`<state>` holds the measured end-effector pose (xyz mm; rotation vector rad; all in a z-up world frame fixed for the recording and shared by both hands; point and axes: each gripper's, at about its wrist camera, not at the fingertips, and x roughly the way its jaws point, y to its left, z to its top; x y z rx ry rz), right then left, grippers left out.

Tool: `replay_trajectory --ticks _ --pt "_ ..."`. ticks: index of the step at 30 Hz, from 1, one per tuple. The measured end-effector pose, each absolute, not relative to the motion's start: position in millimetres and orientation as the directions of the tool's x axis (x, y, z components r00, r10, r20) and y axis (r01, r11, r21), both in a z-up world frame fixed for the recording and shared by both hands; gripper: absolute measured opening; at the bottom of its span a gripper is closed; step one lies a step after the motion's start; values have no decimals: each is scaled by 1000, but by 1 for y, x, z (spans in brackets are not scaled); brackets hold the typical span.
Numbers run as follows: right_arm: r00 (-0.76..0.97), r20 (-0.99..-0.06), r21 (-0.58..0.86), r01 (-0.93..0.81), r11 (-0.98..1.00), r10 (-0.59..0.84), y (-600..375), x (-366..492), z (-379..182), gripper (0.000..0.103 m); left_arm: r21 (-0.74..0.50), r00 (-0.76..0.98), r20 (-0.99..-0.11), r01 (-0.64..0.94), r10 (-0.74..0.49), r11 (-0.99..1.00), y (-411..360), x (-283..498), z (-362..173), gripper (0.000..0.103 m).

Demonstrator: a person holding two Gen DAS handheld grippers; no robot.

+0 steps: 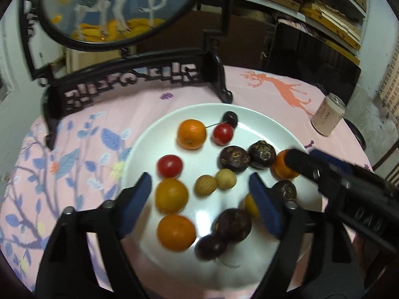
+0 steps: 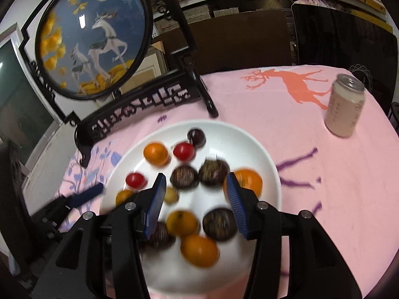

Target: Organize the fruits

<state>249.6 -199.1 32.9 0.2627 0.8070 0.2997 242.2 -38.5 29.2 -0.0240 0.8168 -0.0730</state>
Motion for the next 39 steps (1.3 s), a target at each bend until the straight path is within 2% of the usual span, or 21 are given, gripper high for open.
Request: replay_trajectory --ticks 4,8,11,13,17,24,27,28,33,39 --pt "658 -682 312 -133 941 319 -204 224 31 51 8 704 -710 49 -29 999 -37 214 28 86" --pt "690 -676 248 -119 961 260 -208 193 36 52 26 728 -686 42 -13 999 -30 183 31 93" --pt "725 -650 221 -103 970 225 -212 165 38 64 28 744 -668 38 -10 999 -23 161 35 95" --pt "760 -624 174 -93 980 183 -210 145 40 66 41 761 -649 26 7 999 -20 146 38 100" --pt "800 -588 90 -82 993 119 -204 110 39 66 76 797 -602 5 42 997 -18 113 45 101" --pt "816 -567 86 -78 993 113 -202 60 31 69 102 826 -563 27 35 994 -17 63 49 101" --pt "815 -568 97 -70 993 113 -203 49 26 89 106 837 -546 24 38 994 -13 46 46 101" --pt "818 -564 102 -65 993 112 -203 46 26 92 101 838 -545 25 34 995 -10 40 44 101" --pt "833 -538 99 -94 991 133 -196 35 29 92 74 838 -545 23 21 997 -2 30 43 101" --pt "801 -572 97 -151 984 179 -184 33 23 92 73 846 -533 14 27 997 -3 26 45 101"
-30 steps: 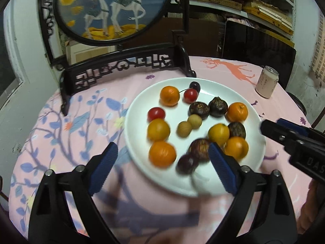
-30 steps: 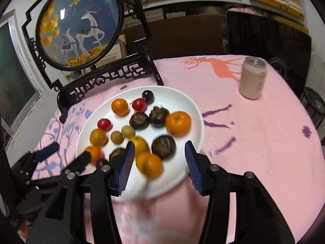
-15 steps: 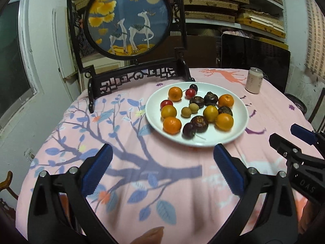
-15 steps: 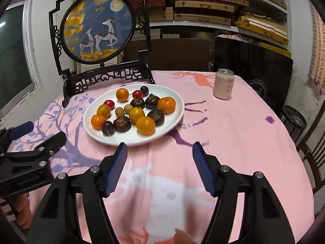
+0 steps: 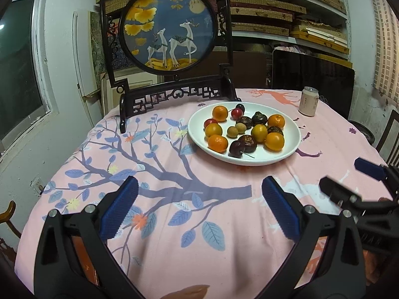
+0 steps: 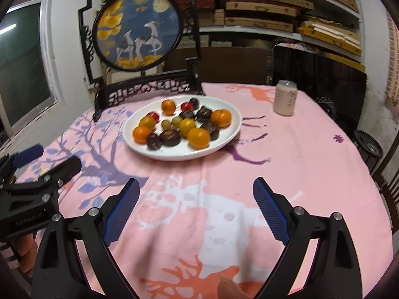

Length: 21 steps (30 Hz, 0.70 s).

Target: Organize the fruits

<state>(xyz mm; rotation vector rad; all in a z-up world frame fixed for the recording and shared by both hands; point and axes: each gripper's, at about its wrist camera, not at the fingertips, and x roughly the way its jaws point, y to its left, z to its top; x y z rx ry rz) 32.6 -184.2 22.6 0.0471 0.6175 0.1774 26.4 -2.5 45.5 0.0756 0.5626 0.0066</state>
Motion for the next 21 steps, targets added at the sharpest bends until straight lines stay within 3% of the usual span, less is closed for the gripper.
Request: replay_trajectory --ticks 21 --pt "782 -592 77 -186 980 195 -173 28 19 92 78 849 -528 11 32 997 -2 26 45 101"
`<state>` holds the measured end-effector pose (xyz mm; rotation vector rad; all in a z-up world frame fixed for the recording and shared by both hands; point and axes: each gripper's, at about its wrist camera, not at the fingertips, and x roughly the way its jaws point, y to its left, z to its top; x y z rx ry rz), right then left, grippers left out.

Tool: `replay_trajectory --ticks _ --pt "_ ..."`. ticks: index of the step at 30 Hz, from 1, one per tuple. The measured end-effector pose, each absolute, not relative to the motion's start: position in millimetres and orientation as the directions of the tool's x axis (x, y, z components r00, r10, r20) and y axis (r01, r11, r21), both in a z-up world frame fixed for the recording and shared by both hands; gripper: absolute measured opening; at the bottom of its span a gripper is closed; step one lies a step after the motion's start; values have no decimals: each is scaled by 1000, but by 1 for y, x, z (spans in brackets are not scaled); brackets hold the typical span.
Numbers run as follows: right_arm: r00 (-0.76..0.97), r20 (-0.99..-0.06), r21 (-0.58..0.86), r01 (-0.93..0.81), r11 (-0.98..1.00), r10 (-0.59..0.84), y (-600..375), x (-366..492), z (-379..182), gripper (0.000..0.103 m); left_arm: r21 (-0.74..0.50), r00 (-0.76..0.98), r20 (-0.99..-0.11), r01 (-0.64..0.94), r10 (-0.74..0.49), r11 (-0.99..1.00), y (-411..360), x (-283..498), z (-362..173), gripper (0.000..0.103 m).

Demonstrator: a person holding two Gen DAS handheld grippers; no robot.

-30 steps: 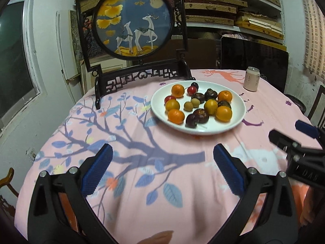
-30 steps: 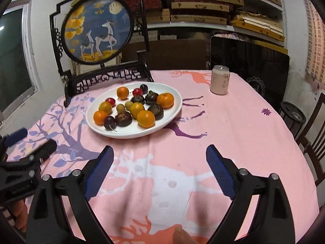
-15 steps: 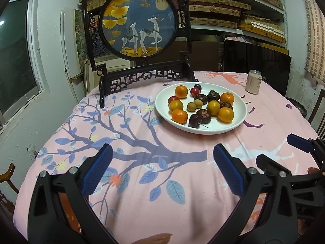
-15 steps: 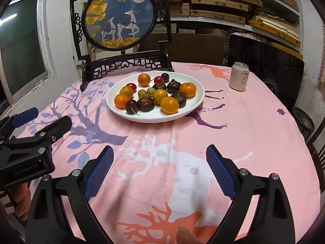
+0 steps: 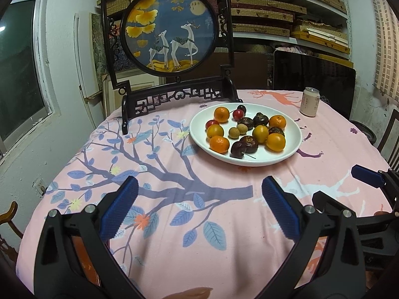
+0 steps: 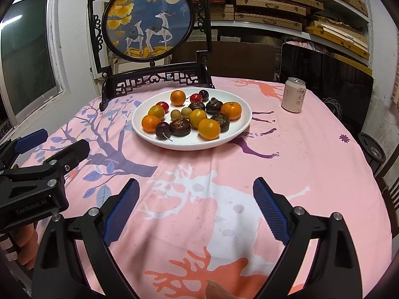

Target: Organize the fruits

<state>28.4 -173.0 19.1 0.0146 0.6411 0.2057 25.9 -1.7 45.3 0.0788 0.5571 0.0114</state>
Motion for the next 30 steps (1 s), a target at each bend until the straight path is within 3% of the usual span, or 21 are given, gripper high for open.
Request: replay_trajectory --ticks 30 --pt "781 -597 48 -192 980 182 -169 26 19 93 87 855 -519 44 8 995 -6 24 46 101"
